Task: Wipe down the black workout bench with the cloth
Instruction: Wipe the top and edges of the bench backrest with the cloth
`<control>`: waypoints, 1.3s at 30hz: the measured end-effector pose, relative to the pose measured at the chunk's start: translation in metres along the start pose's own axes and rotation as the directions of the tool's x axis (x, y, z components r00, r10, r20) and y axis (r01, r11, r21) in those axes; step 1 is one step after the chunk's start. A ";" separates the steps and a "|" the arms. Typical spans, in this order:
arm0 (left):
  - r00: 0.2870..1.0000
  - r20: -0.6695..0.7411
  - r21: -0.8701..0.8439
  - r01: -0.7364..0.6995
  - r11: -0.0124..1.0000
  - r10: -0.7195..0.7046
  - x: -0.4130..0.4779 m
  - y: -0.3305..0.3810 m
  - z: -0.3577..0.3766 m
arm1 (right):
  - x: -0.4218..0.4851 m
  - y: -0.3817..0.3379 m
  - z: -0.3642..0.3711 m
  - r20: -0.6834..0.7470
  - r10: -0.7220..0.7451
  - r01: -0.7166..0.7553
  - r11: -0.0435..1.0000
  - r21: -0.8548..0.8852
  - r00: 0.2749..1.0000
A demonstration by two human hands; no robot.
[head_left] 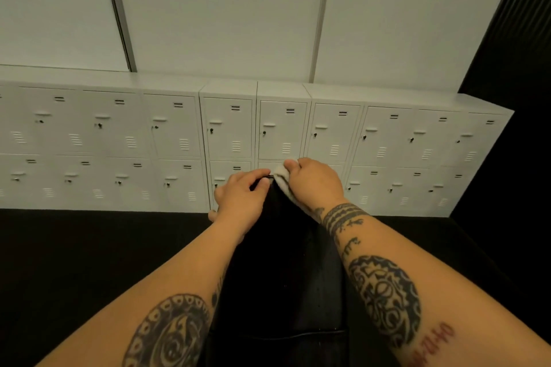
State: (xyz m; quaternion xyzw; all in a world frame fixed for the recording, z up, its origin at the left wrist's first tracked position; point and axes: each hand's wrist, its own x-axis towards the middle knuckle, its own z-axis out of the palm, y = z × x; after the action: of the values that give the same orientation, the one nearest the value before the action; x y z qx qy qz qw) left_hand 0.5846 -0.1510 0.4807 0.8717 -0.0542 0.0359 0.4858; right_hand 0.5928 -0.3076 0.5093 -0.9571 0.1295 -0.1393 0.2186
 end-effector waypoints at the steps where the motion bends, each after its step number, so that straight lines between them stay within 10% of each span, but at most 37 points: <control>1: 1.000 0.011 -0.002 0.009 1.000 -0.009 -0.001 0.001 -0.001 | 0.003 0.002 -0.001 -0.015 0.050 -0.049 0.998 0.036 0.999; 8: 0.997 0.073 -0.028 -0.027 0.999 0.029 -0.006 0.000 -0.008 | -0.006 0.030 -0.008 0.045 0.357 -0.358 0.910 0.208 0.933; 16: 0.999 0.023 -0.010 -0.033 0.999 0.033 -0.005 0.000 -0.002 | -0.022 0.027 0.007 -0.084 -0.359 0.340 0.923 -0.179 0.930; 25: 0.991 0.017 0.472 -0.123 0.873 0.130 -0.001 0.025 0.009 | -0.009 0.039 -0.008 0.009 0.330 -0.327 0.930 0.170 0.944; 31: 0.984 0.126 0.511 -0.170 0.842 0.122 0.007 0.033 0.031 | -0.048 0.062 0.006 -0.195 -0.174 0.224 0.934 0.278 0.965; 39: 0.980 0.149 0.525 -0.189 0.830 0.129 0.009 0.029 0.029 | -0.016 0.059 0.002 -0.016 0.091 -0.085 0.973 0.216 0.996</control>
State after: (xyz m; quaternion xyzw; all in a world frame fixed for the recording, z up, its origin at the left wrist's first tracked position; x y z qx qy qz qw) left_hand 0.5895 -0.1915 0.4913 0.9657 -0.1402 0.0432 0.2144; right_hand 0.5672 -0.3530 0.4772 -0.9192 0.1589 -0.1551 0.3251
